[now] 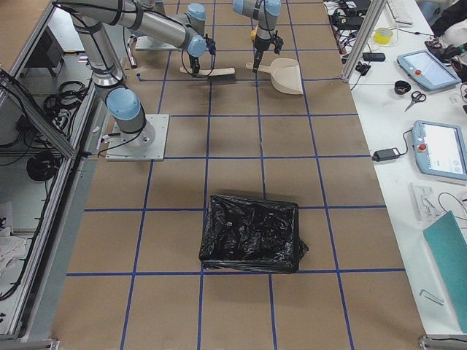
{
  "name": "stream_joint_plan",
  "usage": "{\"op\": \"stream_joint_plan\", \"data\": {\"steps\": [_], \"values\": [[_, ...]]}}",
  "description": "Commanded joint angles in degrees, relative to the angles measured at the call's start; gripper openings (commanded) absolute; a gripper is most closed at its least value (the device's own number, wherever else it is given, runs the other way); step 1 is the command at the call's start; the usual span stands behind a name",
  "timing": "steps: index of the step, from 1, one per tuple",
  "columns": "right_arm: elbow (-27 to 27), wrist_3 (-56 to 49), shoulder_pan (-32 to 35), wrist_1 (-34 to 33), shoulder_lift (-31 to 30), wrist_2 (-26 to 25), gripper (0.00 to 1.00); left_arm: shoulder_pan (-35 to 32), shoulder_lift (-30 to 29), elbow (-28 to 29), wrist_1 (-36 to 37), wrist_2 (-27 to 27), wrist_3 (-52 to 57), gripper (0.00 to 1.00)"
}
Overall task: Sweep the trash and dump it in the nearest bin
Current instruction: 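Close the left gripper on the dustpan handle while the right gripper grasps the brush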
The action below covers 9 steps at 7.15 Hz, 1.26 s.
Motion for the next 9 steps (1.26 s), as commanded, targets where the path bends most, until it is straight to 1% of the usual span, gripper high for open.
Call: {"op": "stream_joint_plan", "data": {"steps": [1, 2, 3, 6, 7, 8, 9], "values": [[-0.1, 0.7, 0.0, -0.1, -0.1, -0.1, 0.24, -0.1, 0.0, -0.4, 0.0, 0.0, -0.4, 0.45], [-0.1, 0.9, 0.0, -0.1, 0.0, -0.1, 0.02, -0.1, 0.0, -0.4, 0.1, -0.1, -0.7, 0.19], [-0.1, 1.6, 0.0, -0.1, 0.0, -0.1, 0.00, -0.1, 0.1, -0.4, 0.1, 0.0, -0.8, 0.00], [-1.0, 1.6, -0.1, 0.0, 0.3, -0.2, 0.00, 0.1, 0.8, 0.8, 1.4, 0.3, 0.2, 0.00], [-1.4, 1.6, -0.1, 0.5, 0.2, -0.3, 0.00, 0.9, 2.4, 2.7, 1.2, 0.8, 2.6, 0.00], [-1.6, 1.6, -0.3, 0.6, 0.2, -0.3, 0.00, 3.4, 2.7, 5.1, 0.5, 3.2, 4.8, 0.00], [-1.7, 1.6, -0.8, 0.6, 0.1, -0.3, 0.00, 7.9, 3.5, 6.4, -0.1, 3.2, 9.9, 0.00]]}}
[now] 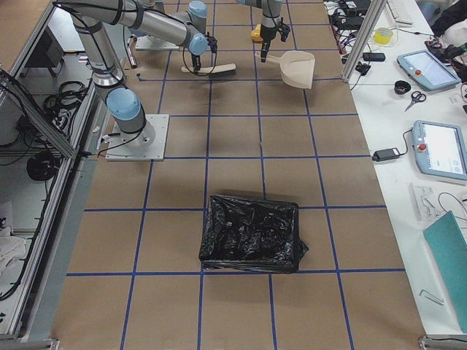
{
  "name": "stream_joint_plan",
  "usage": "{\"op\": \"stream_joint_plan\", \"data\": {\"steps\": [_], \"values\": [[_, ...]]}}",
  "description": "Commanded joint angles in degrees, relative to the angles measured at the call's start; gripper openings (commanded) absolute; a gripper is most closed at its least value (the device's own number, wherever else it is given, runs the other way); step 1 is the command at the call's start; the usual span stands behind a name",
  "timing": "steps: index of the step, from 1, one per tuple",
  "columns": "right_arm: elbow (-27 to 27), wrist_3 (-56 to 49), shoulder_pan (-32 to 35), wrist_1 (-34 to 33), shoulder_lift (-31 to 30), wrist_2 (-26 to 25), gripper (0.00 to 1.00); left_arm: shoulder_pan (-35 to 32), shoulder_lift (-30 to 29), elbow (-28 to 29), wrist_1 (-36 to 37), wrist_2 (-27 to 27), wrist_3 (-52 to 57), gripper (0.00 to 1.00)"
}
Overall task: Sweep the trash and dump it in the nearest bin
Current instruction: 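Lift the dustpan with the left gripper and set it beside the trash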
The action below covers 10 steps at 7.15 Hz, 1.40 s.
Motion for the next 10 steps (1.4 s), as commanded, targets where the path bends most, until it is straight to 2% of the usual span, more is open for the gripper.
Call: {"op": "stream_joint_plan", "data": {"steps": [1, 2, 4, 5, 6, 9, 10], "values": [[-1.0, 0.0, -0.9, 0.5, 0.1, -1.2, 0.00, 8.8, 2.7, 2.7, -2.1, 2.4, 12.6, 0.00], [-4.3, -0.2, -1.7, 4.3, 0.4, -1.9, 0.00, 13.9, 4.2, 2.8, -6.4, 2.4, 19.9, 0.00], [-11.3, -1.1, -4.2, 11.1, 0.6, -1.8, 0.00, 22.4, 7.8, 2.6, -8.8, 3.1, 34.4, 0.00], [-14.2, -1.5, -5.3, 13.3, 0.7, -1.7, 0.00, 27.8, 8.7, 2.3, -10.5, 5.7, 45.1, 0.00], [-17.3, -3.4, -6.7, 15.5, 2.0, -1.7, 0.00, 33.0, 9.4, 1.9, -11.3, 6.1, 54.1, 0.00], [-30.8, -3.9, -7.8, 18.4, 12.3, -0.9, 0.00, 49.0, 9.4, 1.7, -10.6, 6.6, 83.2, 0.00], [-35.8, -3.5, -7.8, 19.9, 16.3, -0.5, 0.00, 53.2, 8.4, 1.5, -7.9, 6.7, 94.4, 0.00]]}}
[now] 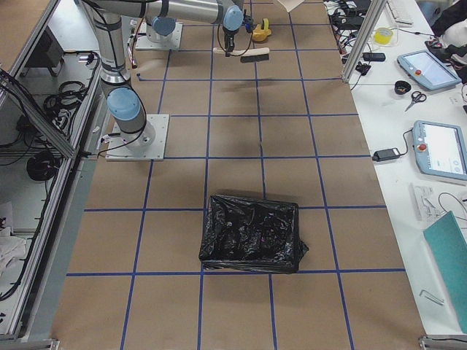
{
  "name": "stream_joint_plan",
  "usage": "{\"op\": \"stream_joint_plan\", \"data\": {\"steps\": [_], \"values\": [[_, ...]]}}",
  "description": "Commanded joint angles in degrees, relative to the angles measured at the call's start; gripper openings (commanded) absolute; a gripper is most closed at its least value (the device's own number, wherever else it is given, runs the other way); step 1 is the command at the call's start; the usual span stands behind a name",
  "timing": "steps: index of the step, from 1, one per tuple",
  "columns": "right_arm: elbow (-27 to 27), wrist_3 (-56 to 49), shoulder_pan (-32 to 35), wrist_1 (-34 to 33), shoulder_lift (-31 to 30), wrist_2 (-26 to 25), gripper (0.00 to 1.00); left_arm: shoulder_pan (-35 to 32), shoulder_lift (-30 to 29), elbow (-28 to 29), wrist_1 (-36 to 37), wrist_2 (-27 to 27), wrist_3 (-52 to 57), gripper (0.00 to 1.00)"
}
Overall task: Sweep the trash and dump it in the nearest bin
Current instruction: 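Lift the dustpan with the left gripper and set it beside the trash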
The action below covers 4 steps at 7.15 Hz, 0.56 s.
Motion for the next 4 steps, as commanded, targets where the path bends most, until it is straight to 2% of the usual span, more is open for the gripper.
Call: {"op": "stream_joint_plan", "data": {"steps": [1, 4], "values": [[-10.4, 0.8, -0.1, 2.1, 8.9, 0.8, 0.00, 7.9, -1.9, -1.1, 7.3, 4.7, 22.5, 0.00], [-18.7, 5.5, 0.8, 2.1, 16.9, 3.1, 0.00, 9.5, -4.9, -7.2, 22.0, 5.5, 35.6, 0.00]]}}
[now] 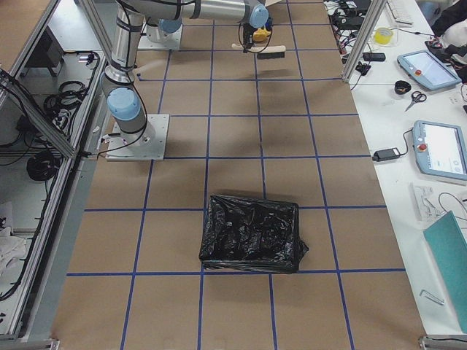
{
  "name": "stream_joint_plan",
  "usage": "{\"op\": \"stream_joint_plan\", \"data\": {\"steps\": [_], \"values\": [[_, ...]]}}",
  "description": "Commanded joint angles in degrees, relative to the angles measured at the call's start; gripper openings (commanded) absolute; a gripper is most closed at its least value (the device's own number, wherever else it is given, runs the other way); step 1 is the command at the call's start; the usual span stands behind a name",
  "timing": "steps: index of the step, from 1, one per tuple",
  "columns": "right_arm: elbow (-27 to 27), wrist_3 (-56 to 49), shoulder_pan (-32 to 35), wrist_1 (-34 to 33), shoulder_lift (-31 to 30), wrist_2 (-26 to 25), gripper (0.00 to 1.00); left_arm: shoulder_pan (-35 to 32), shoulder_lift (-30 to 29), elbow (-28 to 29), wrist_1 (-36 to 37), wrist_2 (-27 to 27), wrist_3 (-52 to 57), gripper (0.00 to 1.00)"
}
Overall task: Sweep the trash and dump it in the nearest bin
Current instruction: 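Lift the dustpan with the left gripper and set it beside the trash, then sweep the trash into the dustpan with the brush in the right gripper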
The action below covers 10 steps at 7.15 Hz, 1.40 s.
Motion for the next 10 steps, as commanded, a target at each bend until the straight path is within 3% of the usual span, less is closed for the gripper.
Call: {"op": "stream_joint_plan", "data": {"steps": [1, 4, 7, 10], "values": [[-4.7, 5.6, 1.3, 0.0, 4.0, 3.0, 0.00, 0.4, -2.9, -3.1, 6.3, 0.1, 11.4, 0.00], [-11.2, 15.5, 5.8, -0.1, 9.7, 3.6, 0.00, 0.3, -4.3, -4.0, 5.6, 0.0, 23.2, 0.00], [-14.7, 20.5, 7.4, -0.4, 13.5, 6.5, 0.00, -0.3, -5.1, -6.4, 6.3, 0.2, 22.9, 0.00], [-22.0, 27.5, 9.7, -0.4, 19.7, 6.8, 0.00, -1.4, -6.1, -6.2, 8.8, 0.4, 19.6, 0.00]]}}
